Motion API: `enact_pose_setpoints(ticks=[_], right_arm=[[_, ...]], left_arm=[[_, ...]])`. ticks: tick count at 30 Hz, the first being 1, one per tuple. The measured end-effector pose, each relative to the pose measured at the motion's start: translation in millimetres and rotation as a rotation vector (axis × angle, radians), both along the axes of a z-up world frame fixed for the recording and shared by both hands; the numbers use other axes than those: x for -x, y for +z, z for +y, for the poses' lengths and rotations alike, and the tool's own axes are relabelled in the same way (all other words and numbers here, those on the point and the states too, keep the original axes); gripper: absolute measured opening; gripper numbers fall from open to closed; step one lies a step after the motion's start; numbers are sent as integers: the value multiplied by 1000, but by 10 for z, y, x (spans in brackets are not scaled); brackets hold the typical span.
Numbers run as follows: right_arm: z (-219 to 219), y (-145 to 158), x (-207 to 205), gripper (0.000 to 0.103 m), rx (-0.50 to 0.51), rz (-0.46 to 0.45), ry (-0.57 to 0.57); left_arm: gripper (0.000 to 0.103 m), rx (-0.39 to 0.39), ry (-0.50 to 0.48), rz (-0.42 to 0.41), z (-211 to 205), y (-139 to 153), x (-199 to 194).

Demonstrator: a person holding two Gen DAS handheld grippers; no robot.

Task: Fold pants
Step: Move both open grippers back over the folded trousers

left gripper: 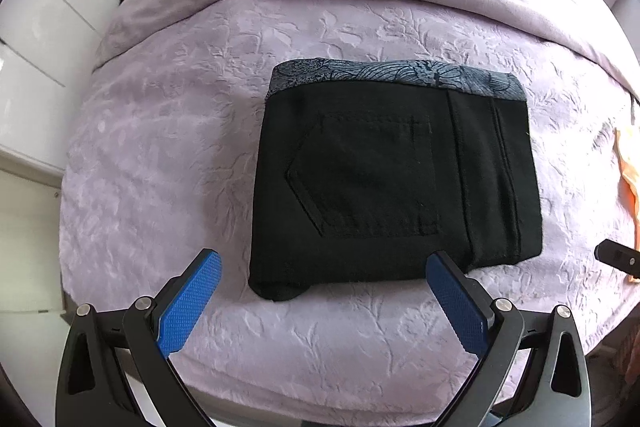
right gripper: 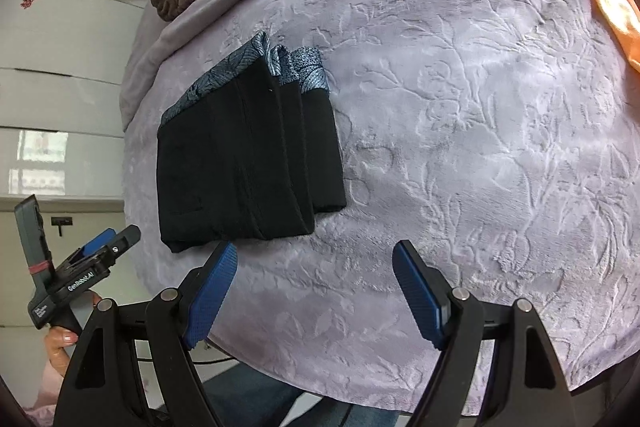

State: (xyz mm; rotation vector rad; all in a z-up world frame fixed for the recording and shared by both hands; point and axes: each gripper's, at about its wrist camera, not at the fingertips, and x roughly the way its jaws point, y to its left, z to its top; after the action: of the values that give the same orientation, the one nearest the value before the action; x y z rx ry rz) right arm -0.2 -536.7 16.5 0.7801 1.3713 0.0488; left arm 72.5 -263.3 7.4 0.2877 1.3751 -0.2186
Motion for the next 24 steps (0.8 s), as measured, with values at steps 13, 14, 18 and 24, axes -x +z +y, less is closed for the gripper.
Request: enact_pose_setpoints(ticks=[13, 14, 18, 24], right_arm=[[107, -265, -240, 83, 50, 34, -26], [111, -292, -250, 83, 47, 40, -29], [157, -390, -303, 83, 36, 61, -25], [194, -466, -417, 83, 35, 75, 7]], left_arm=[[103, -5, -65, 65, 137, -462, -394], [103, -6, -66, 68, 146, -475, -407], [103, 5, -64, 76, 186, -505, -458], [103, 30, -68, 72, 263, -522, -575]])
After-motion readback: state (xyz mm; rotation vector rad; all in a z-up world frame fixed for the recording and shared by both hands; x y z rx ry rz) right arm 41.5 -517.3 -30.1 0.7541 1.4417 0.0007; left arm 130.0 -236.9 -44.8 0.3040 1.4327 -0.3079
